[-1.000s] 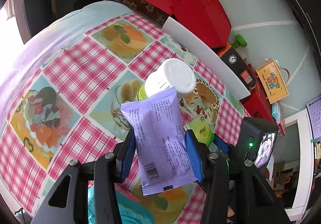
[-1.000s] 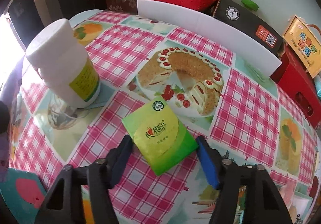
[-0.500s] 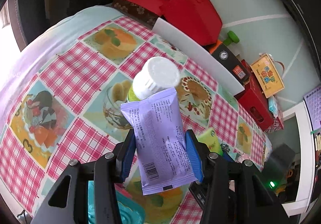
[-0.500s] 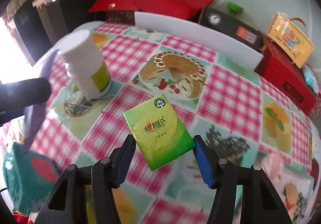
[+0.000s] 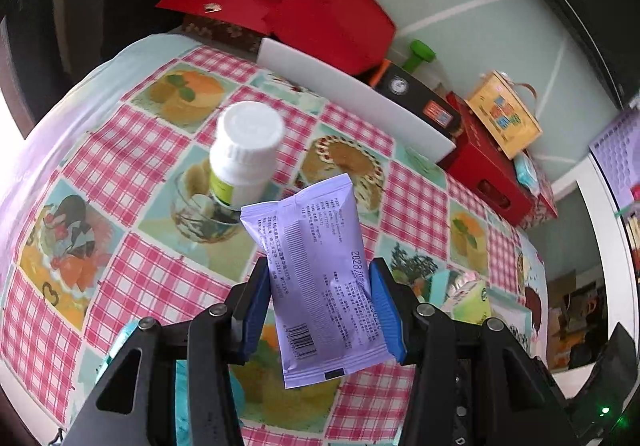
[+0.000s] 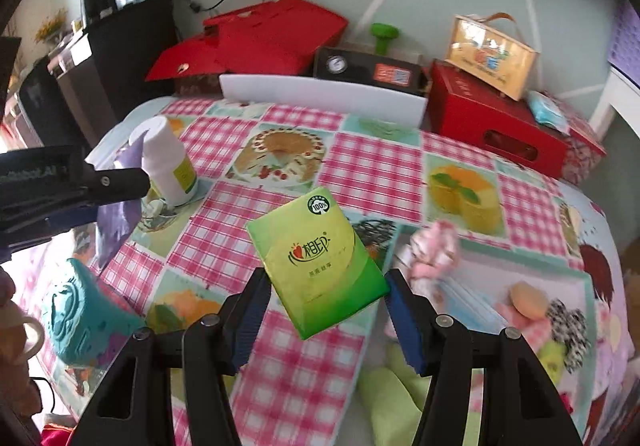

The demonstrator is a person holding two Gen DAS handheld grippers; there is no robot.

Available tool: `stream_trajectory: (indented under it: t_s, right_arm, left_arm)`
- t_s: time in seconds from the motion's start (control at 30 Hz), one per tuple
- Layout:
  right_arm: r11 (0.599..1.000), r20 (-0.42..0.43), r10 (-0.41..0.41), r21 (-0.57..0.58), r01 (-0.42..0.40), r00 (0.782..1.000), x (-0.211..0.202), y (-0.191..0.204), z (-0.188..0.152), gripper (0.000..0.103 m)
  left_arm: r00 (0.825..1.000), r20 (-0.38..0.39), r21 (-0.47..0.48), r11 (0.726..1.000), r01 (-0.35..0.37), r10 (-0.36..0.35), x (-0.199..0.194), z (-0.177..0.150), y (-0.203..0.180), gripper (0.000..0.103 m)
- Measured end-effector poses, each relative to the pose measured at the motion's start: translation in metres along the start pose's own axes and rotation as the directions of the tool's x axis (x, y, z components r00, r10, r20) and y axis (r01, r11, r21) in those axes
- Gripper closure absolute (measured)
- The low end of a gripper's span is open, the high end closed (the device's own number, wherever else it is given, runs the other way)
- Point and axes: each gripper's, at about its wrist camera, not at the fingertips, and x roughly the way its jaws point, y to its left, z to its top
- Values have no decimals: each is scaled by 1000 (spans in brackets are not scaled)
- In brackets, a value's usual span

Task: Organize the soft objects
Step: 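Carry the purple packet with the left tool while the right tool carries the tissue pack toward the tray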

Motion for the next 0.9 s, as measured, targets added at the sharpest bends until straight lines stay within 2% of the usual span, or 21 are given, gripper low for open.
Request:
stream_trajectory:
  t_s: [0.3,0.57,0.9]
  right_arm:
    - [996,29,-13,90,11,999,-28,-34,-21,41]
    - [981,19,-33,192,29,999,-34,-74,-42,41]
    - [952,-28,-133,273,136,991,-33,-122,-62,41]
  left_arm:
    - [1000,11,146,989,24,-26,-11,-20,-48,53]
    - [996,-37,260,962,83,-76,-5,-43,-90,53]
    - [989,-110,367,921,132,-98,7,-72,-130,52]
